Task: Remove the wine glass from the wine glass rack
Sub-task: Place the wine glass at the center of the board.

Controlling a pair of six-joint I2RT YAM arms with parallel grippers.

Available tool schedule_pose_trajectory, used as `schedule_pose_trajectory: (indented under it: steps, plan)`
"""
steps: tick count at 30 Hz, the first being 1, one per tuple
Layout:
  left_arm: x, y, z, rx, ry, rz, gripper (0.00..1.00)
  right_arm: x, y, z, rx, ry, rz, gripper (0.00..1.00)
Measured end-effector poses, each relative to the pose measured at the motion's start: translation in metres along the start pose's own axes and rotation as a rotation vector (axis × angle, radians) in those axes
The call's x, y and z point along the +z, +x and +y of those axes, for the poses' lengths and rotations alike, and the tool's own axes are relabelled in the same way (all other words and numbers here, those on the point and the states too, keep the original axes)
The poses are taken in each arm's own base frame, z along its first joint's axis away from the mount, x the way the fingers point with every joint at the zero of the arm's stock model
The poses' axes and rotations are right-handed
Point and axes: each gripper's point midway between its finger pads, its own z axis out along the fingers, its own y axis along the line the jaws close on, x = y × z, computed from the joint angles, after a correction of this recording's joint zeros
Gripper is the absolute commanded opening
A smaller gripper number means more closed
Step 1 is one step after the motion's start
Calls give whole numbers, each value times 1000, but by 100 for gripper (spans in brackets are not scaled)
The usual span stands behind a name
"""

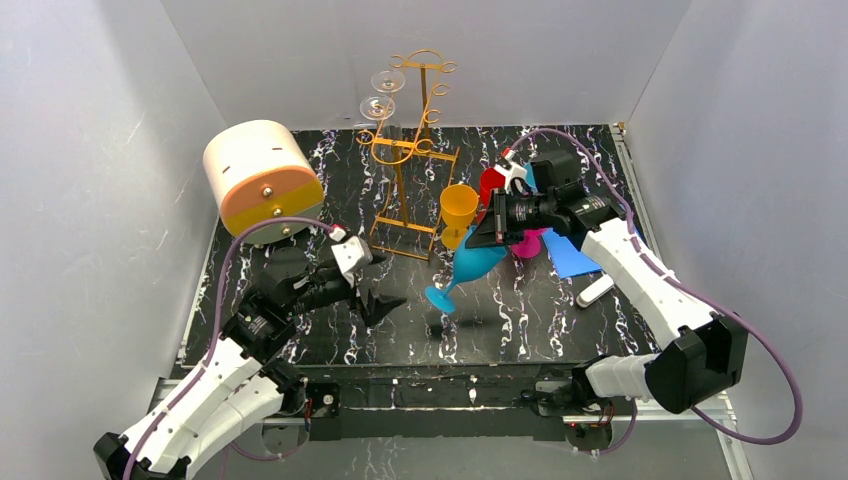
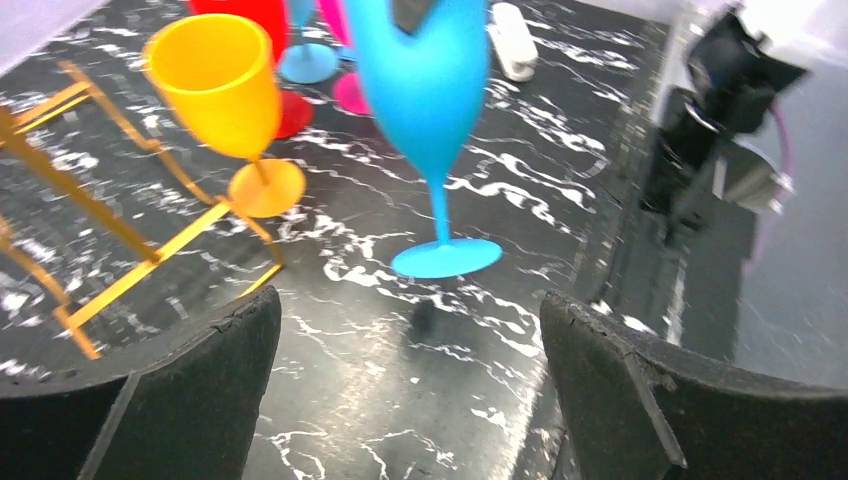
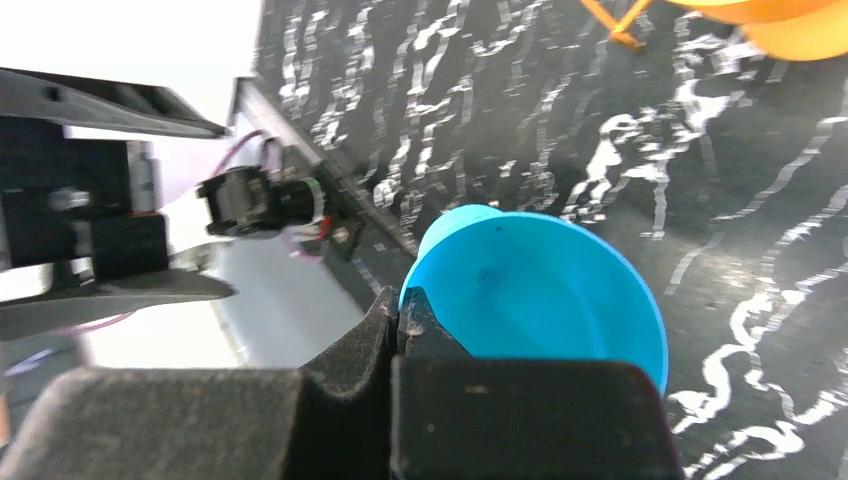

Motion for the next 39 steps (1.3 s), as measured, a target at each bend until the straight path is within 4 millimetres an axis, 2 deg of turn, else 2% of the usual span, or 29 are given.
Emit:
schedule_pose_trajectory:
  steps: [5,12,17,19,20,24,26,31,33,39]
  plan:
    - [-6,-1,33,-78,-216,-7,98,7,-3,-15,-103,192,-54,1]
    - [-24,22,69,-212,-487,64,98,9,-9,-42,-252,487,-139,1]
    - [-40,29,84,-326,-642,99,98,2,-24,-55,-303,621,-219,1]
    - [-46,32,92,-360,-711,135,98,1,-36,-63,-318,667,-286,1]
    - [-56,47,97,-384,-785,216,99,1,-39,-66,-320,678,-304,1]
    - [-54,50,103,-427,-832,291,98,9,-48,-82,-317,745,-324,1]
    - [-51,60,106,-462,-854,341,98,17,-48,-92,-316,769,-306,1]
    - [-58,69,114,-524,-905,391,98,25,-50,-105,-332,807,-289,1]
    - [-67,75,120,-556,-945,413,98,29,-49,-109,-334,816,-282,1]
    - [-72,67,131,-592,-985,424,98,27,-45,-124,-331,849,-277,1]
